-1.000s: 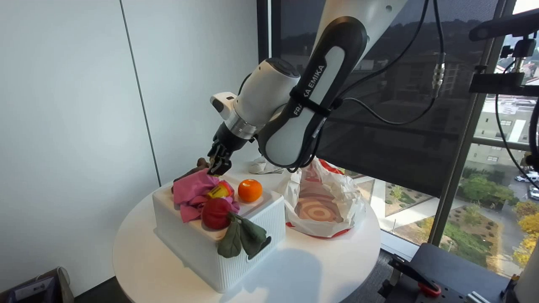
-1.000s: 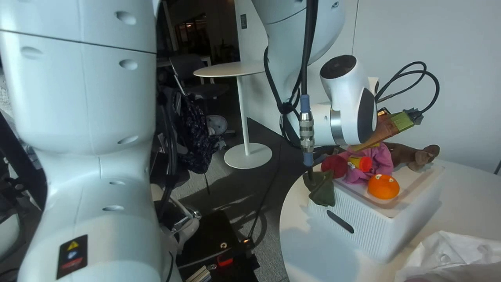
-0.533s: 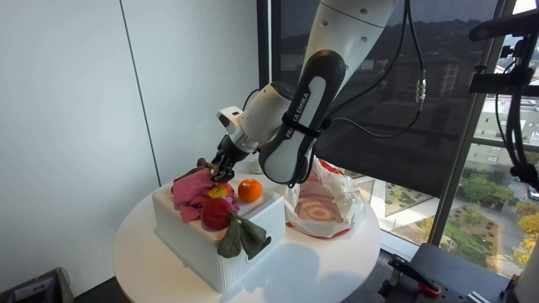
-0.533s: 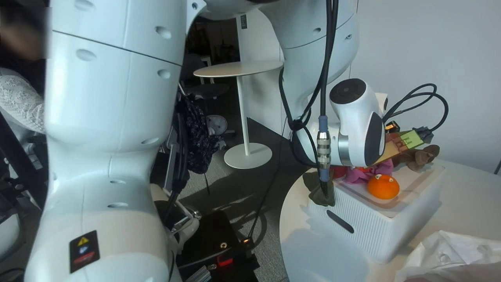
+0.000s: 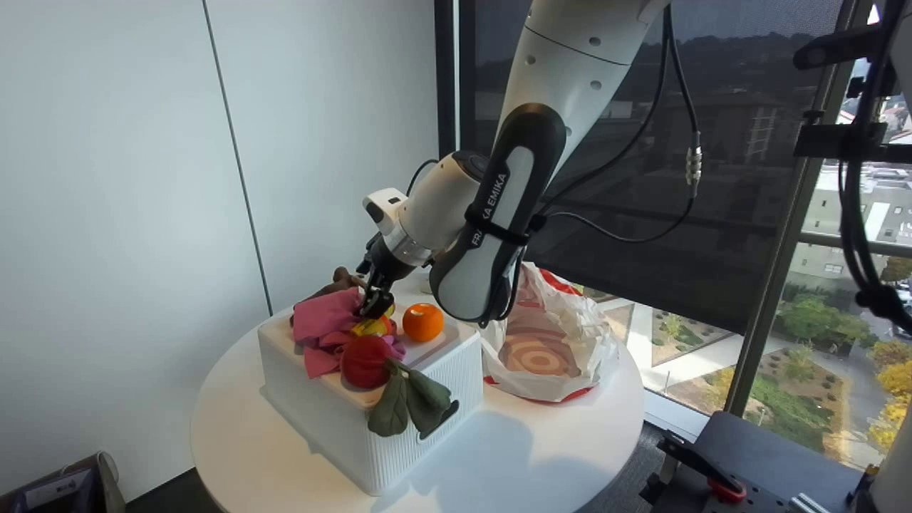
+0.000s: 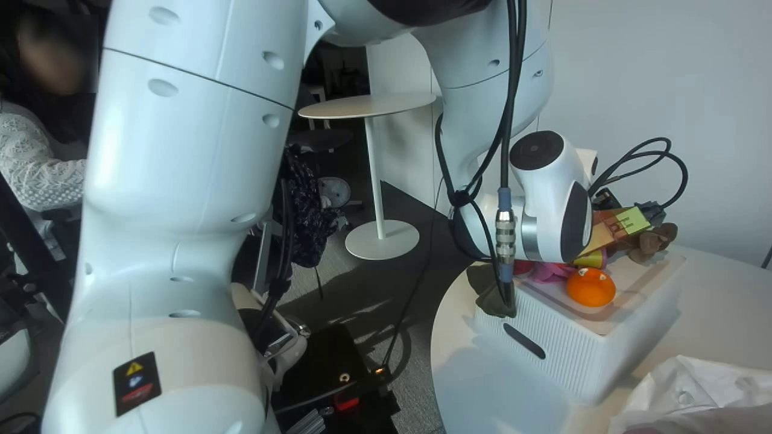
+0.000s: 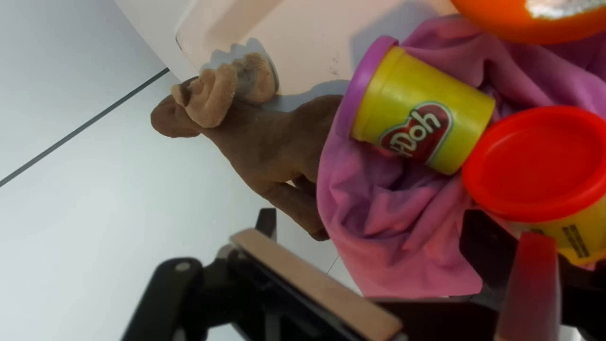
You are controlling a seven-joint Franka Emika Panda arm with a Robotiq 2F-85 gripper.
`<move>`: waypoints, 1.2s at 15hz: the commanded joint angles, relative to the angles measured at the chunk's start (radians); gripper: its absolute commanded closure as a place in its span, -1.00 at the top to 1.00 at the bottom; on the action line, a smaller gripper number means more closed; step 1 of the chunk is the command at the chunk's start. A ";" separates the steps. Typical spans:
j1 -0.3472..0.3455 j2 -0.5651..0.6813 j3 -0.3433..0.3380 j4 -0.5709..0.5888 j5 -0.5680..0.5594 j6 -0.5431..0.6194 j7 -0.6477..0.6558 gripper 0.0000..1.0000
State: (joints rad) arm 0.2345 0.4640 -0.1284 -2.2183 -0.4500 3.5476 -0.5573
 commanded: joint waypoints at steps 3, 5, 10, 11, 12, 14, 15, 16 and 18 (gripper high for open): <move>0.005 -0.070 -0.031 -0.041 0.018 -0.045 0.010 1.00; 0.007 -0.113 -0.041 -0.066 0.027 -0.103 0.026 1.00; 0.028 -0.302 -0.066 -0.134 0.057 -0.447 0.089 1.00; 0.029 -0.343 -0.066 -0.140 0.056 -0.520 0.102 1.00; 0.023 -0.380 -0.057 -0.145 0.057 -0.579 0.116 1.00; 0.027 -0.466 -0.062 -0.146 0.040 -0.744 0.168 1.00; -0.053 -0.508 0.014 -0.146 0.021 -0.839 0.208 1.00; -0.066 -0.541 0.034 -0.138 0.037 -0.917 0.225 1.00; -0.103 -0.592 0.066 -0.128 0.036 -1.047 0.272 1.00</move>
State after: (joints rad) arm 0.1925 -0.0219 -0.1221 -2.3262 -0.4134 2.6530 -0.3550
